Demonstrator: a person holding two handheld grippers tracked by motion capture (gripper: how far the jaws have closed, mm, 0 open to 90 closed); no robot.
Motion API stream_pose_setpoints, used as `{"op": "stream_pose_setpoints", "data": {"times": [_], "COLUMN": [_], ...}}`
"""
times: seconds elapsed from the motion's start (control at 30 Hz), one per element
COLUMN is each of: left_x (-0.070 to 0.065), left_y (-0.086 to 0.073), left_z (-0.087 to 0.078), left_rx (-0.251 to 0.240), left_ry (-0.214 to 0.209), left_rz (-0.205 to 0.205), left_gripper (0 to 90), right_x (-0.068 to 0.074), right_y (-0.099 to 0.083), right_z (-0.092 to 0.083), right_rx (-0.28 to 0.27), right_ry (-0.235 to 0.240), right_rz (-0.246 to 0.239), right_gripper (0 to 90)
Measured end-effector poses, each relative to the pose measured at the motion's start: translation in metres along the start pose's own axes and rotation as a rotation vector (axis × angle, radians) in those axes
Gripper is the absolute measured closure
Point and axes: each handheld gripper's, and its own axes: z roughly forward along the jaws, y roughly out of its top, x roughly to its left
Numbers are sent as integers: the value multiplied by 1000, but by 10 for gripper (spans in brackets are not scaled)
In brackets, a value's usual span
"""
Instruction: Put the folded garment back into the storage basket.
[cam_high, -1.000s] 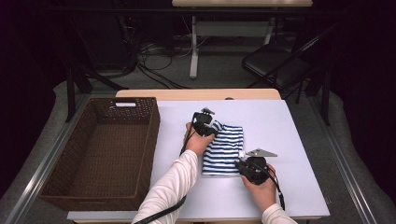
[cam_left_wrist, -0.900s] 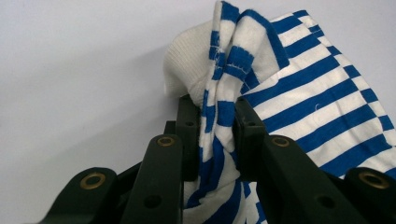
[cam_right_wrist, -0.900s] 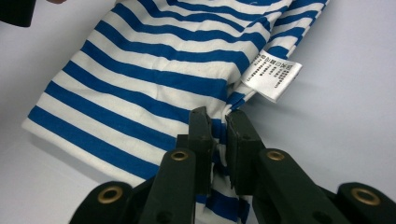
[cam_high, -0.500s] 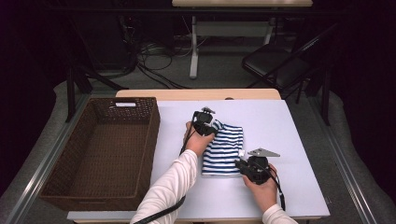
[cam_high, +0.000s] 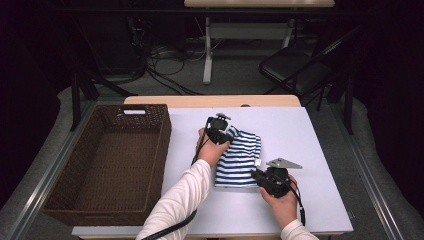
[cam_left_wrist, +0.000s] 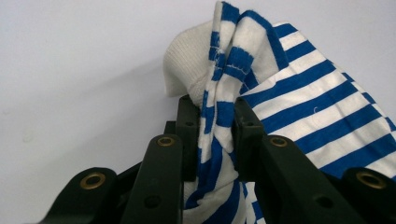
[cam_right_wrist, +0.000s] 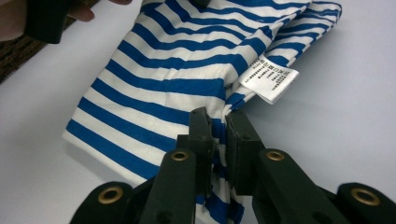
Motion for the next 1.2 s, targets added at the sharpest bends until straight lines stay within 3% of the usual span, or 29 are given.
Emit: {"op": "stream_pose_setpoints", "data": {"times": [0.57,0.87,1.2], "left_x": [-8,-10,-10], "left_y": [10,13,19], "left_z": [-28,-42,-64], "left_rx": [-31,-40,-53], "left_ry": [38,50,61], "left_rz": [40,55,54], "left_gripper": [768,768,768], "right_x": [14,27,35], "right_y": [11,15,25], "right_z": [-14,-20,-28], "right_rx": [-69,-97,-129], "right_ry": [-19,-47,-34], "right_rz": [-80,-161,-175], "right_gripper": [823,824,824]}}
